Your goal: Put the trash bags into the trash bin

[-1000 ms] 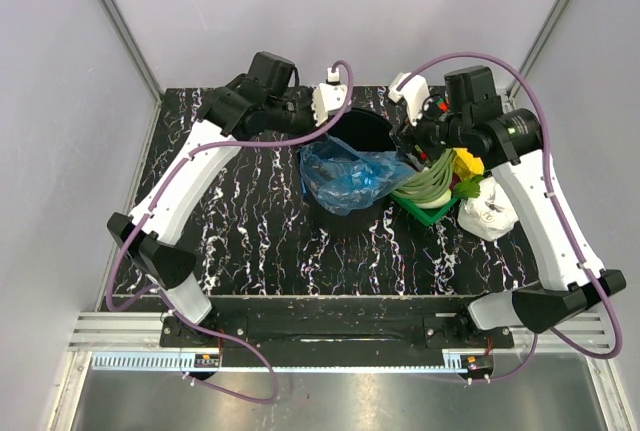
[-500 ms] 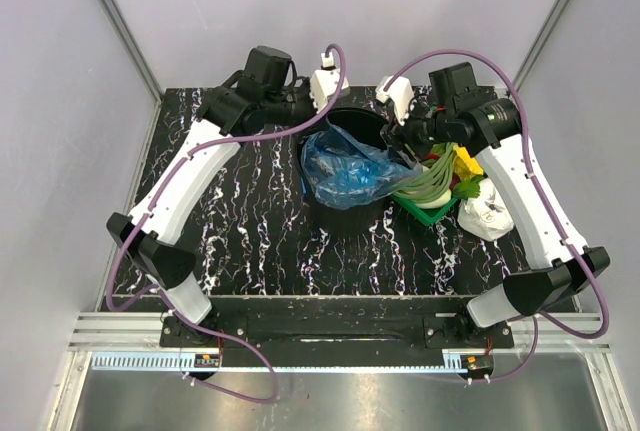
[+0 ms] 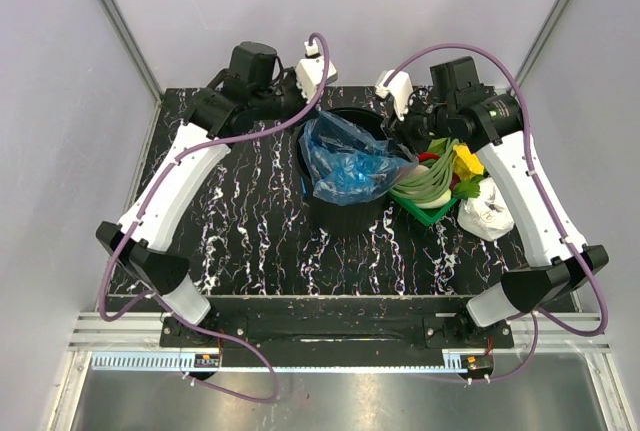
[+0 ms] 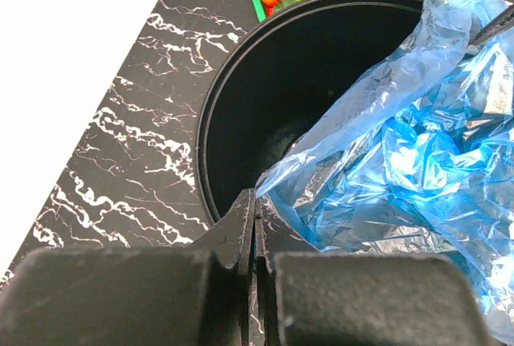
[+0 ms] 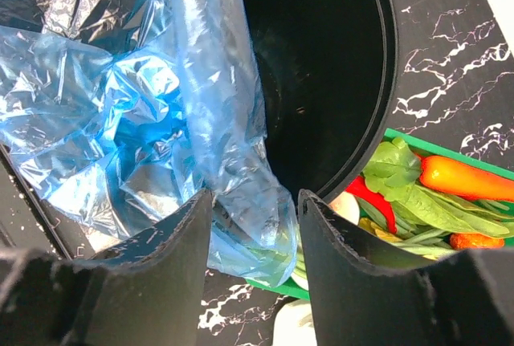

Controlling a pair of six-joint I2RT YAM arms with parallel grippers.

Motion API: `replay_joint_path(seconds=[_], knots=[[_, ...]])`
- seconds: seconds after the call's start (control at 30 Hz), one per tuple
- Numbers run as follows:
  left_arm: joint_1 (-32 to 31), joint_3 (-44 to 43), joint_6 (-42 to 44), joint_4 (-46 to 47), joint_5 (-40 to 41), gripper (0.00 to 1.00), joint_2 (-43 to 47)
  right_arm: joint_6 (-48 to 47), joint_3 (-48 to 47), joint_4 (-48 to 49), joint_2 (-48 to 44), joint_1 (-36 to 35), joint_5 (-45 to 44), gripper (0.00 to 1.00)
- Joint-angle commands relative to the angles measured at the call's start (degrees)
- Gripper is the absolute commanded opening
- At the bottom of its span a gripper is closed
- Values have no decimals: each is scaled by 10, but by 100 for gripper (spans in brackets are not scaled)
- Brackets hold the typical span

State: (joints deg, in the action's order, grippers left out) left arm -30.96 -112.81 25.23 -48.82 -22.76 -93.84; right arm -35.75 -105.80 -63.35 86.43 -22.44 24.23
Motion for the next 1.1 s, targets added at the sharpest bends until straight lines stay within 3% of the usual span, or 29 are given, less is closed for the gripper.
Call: replay_joint_path(seconds=[0.0,0.47,0.8,1.07], knots=[[6,8,-19,41,18,0,40,-6,2,-3,-6,3,19,54],[7,15,-37,55,-8,0,63,19,0,30,-7,4,-6,58],[7,7,-48,65,-3,0,51,58,-21,-14,-65,-5,102,60],[7,14,-55,59,-4,0,48,44,8,-17,-89,-139,45,61]])
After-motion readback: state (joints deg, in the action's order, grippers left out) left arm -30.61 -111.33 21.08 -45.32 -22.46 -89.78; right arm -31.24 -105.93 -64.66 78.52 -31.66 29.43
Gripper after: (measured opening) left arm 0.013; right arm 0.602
